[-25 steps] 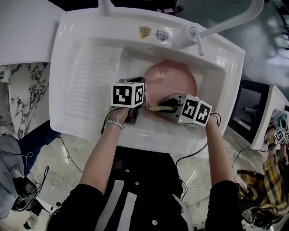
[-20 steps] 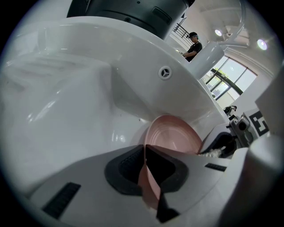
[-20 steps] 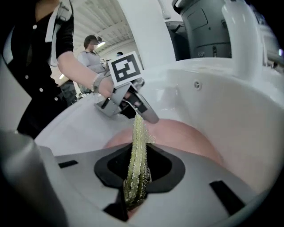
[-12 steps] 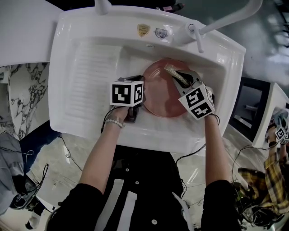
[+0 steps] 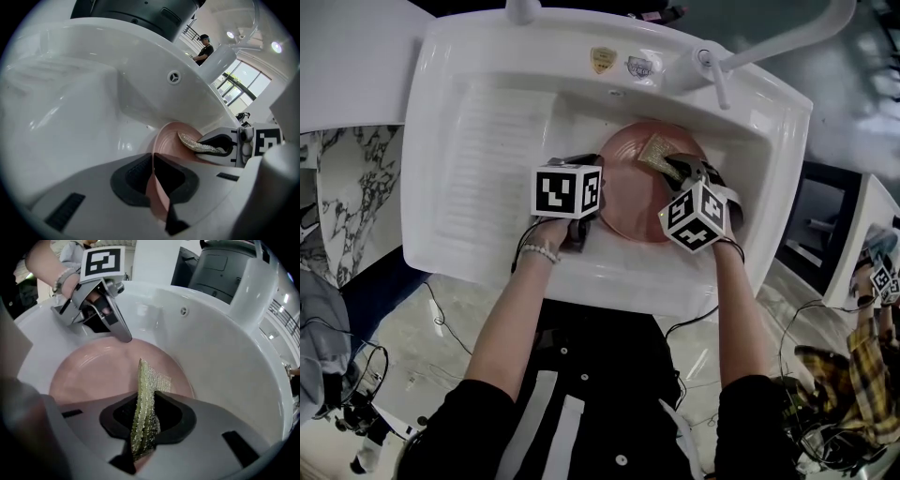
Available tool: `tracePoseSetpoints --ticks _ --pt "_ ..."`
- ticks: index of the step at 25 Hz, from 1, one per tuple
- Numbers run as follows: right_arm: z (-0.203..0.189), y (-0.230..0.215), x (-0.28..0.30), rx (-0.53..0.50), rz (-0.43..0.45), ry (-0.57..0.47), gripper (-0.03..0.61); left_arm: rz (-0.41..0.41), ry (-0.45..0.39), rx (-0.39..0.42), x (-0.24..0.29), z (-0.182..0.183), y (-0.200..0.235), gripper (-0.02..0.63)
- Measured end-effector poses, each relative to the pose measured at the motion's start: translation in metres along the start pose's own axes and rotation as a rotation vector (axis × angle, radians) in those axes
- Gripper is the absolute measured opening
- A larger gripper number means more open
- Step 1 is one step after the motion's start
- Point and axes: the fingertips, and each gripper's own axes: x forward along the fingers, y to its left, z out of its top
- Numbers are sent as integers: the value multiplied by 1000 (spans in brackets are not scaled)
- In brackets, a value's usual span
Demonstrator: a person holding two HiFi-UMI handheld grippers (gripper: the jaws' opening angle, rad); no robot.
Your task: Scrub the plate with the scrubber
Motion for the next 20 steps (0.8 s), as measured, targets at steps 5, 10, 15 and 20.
tracePoseSetpoints --ticks 5,10,15,20 --pt "-7 19 -8 -29 80 35 77 -2 -2 0 0 0 0 17" --pt "-14 45 -22 -7 208 51 77 -1 -1 3 -1 0 0 17" --pt "-16 75 -32 -17 329 69 77 0 -2 4 0 1 0 17" --pt "-15 112 -48 -54 518 62 77 0 -2 5 0 0 0 17"
